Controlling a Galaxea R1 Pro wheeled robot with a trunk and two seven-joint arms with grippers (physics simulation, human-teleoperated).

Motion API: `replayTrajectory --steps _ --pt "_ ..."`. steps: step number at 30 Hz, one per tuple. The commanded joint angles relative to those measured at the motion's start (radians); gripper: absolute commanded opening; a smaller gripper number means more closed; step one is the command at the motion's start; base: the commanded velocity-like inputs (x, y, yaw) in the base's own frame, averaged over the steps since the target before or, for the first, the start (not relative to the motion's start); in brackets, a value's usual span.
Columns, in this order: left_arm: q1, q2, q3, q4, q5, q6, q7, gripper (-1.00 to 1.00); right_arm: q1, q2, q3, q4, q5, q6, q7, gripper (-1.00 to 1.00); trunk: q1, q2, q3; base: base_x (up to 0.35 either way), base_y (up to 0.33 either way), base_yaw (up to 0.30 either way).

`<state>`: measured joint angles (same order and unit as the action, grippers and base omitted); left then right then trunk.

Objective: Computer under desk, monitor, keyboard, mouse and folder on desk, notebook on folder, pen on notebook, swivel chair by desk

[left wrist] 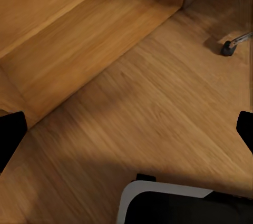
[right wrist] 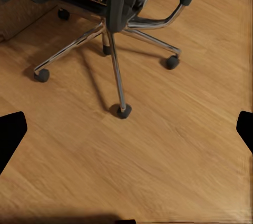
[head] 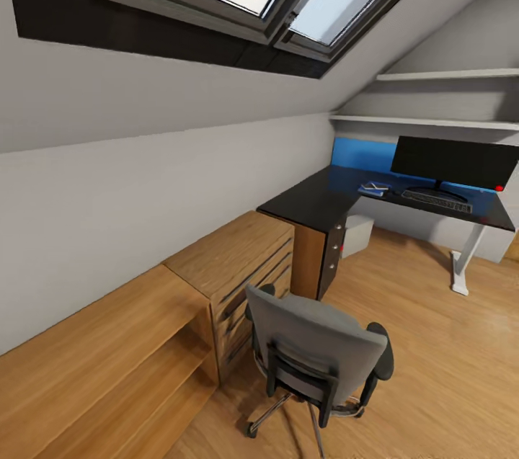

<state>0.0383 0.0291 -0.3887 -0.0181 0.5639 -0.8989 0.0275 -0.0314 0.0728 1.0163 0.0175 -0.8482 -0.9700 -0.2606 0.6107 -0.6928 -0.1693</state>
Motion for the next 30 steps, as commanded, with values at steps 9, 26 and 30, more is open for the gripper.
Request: replayTrajectory --steps 9,26,30 --pt "0.0 0.001 -0.009 -0.002 0.006 -0.002 0.003 1.0 -0.001 0.001 0.008 0.002 0.001 -0.001 -0.009 1.0 0.0 -0.001 -0.007 0.007 0.006 -0.271" --pt "0.0 0.0 -0.009 -0.002 0.005 -0.001 0.002 1.0 -0.001 0.001 0.008 0.002 0.001 0.0 -0.009 1.0 0.0 -0.001 -0.019 0.0 0.0 -0.27" --pt "0.001 0.0 -0.01 -0.002 0.006 -0.001 0.002 1.0 -0.001 0.001 0.008 0.002 0.001 0.0 -0.009 1.0 0.0 -0.001 -0.022 0.0 0.0 -0.269"
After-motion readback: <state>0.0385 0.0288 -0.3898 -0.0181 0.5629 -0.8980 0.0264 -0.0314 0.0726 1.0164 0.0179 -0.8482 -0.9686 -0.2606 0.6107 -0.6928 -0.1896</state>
